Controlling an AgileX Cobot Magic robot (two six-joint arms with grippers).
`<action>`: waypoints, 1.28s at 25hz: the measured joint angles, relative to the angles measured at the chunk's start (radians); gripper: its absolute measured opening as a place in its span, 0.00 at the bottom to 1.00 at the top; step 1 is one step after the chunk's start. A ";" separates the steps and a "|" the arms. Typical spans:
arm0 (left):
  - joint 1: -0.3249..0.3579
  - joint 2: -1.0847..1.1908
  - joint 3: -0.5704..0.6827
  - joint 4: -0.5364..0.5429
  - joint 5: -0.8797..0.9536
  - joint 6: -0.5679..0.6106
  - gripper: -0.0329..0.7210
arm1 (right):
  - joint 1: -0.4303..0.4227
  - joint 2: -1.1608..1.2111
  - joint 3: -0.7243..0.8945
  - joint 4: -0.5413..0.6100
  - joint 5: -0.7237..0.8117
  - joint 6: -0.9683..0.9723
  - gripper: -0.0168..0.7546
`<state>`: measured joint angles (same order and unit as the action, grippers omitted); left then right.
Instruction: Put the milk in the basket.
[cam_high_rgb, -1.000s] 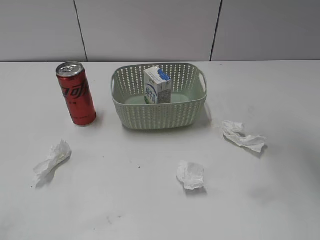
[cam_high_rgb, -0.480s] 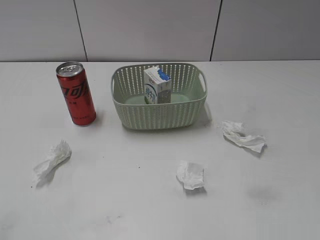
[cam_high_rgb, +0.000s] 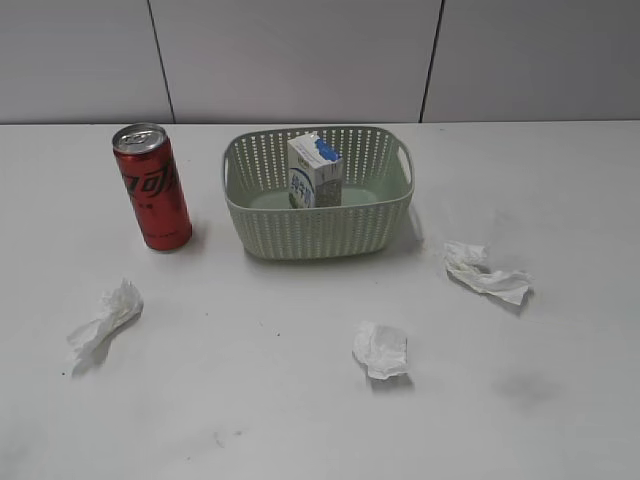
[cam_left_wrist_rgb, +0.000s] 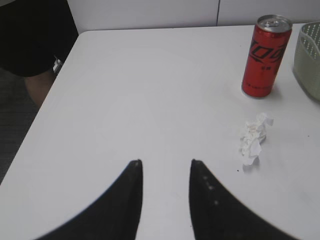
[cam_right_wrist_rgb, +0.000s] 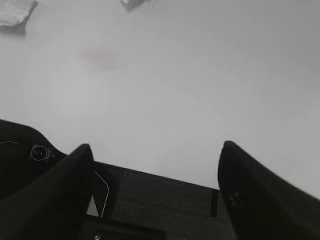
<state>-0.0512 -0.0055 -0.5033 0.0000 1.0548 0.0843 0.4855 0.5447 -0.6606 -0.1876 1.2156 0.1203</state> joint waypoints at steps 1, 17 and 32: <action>0.000 0.000 0.000 0.000 0.000 0.000 0.36 | 0.000 -0.030 0.030 0.001 0.000 -0.001 0.79; 0.000 0.000 0.000 0.000 0.000 0.000 0.36 | 0.000 -0.124 0.151 0.005 -0.162 -0.029 0.79; 0.000 0.000 0.000 0.000 0.000 0.000 0.36 | -0.146 -0.246 0.151 0.007 -0.167 -0.029 0.79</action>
<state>-0.0512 -0.0055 -0.5033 0.0000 1.0548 0.0843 0.3396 0.2984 -0.5094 -0.1809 1.0483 0.0916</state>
